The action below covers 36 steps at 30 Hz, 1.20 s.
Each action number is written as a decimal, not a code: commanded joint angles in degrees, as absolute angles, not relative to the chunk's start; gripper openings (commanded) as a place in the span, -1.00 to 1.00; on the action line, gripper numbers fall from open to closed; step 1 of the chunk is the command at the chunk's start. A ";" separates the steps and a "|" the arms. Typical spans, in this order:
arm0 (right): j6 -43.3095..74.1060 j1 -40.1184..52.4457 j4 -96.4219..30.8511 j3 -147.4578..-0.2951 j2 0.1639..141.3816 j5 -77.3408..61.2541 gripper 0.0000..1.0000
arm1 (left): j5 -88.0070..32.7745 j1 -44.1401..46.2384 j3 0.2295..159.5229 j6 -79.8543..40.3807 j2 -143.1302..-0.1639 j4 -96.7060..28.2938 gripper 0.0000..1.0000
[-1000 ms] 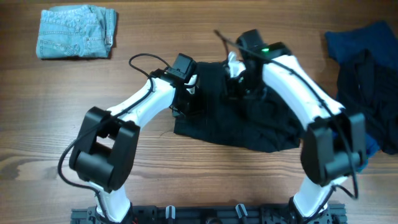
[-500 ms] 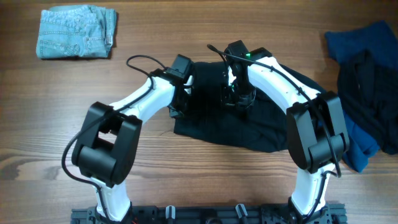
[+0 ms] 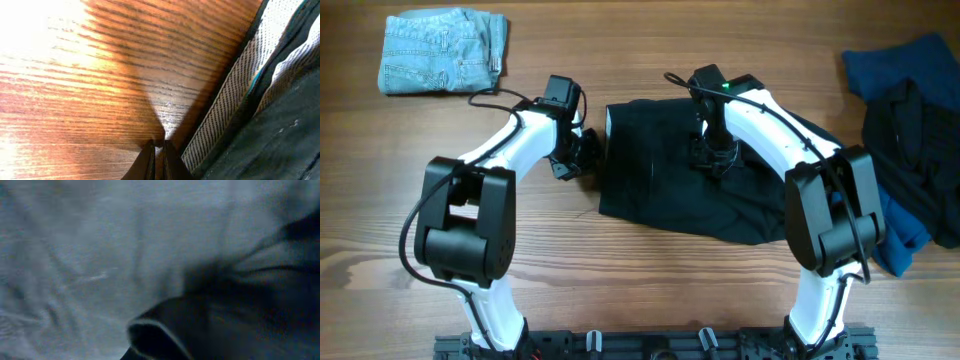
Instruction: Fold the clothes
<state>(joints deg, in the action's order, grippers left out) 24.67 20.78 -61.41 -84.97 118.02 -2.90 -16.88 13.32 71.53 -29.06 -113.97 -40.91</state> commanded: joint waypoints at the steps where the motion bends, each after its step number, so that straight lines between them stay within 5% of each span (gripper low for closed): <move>1: 25.67 19.33 -62.50 -82.74 119.09 5.19 -0.86 | -15.31 12.53 71.24 -27.40 -116.73 -41.39 -0.85; 18: 35.33 10.09 -70.96 -78.04 119.04 27.94 -0.88 | -11.90 11.35 71.92 -24.45 -110.54 -47.66 -0.92; 26: 35.99 9.72 -69.56 -78.04 119.04 26.52 -0.88 | -19.62 17.02 72.05 -24.18 -96.07 -47.48 -0.92; 36: 32.71 9.72 -67.37 -78.04 119.04 18.15 -0.88 | -20.95 28.27 72.01 -30.65 -102.65 -38.48 -0.92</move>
<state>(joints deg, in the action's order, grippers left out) 34.24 9.80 -68.05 -78.50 118.04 22.04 -19.62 28.36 72.12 -27.88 -98.10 -39.66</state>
